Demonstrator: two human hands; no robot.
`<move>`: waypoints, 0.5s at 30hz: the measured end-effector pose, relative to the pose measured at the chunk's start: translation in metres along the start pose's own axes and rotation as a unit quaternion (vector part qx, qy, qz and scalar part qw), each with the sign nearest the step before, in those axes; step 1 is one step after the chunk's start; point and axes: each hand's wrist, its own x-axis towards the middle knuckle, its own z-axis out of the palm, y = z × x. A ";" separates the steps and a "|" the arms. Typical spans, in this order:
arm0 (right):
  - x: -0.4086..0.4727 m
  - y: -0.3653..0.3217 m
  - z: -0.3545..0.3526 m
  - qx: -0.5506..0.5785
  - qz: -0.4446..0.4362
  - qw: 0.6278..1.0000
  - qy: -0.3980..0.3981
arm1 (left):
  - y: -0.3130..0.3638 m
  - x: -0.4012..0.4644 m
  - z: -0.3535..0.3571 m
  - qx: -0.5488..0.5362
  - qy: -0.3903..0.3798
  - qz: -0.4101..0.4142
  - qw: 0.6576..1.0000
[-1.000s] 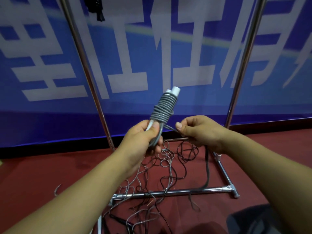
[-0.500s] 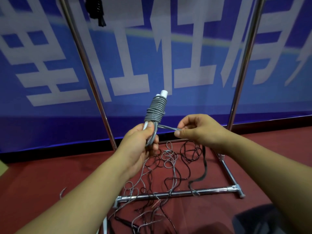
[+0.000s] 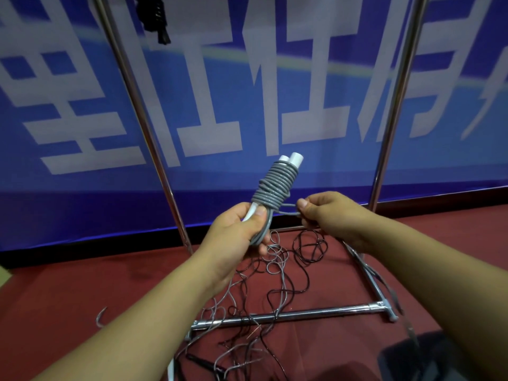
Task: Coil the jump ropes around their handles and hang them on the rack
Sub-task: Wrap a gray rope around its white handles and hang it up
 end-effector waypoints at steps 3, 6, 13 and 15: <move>0.001 -0.003 0.003 0.100 0.112 0.987 -0.050 | -0.001 0.001 0.000 0.000 0.004 0.015 1.000; 0.000 -0.007 0.000 0.176 0.179 0.960 -0.121 | -0.002 0.004 -0.001 -0.007 0.020 0.044 0.999; -0.007 -0.011 -0.003 0.140 0.149 0.964 -0.172 | -0.006 0.008 -0.008 -0.006 0.079 0.071 0.994; -0.008 -0.013 -0.002 0.132 0.133 0.966 -0.179 | -0.007 0.011 -0.011 -0.001 0.101 0.069 0.992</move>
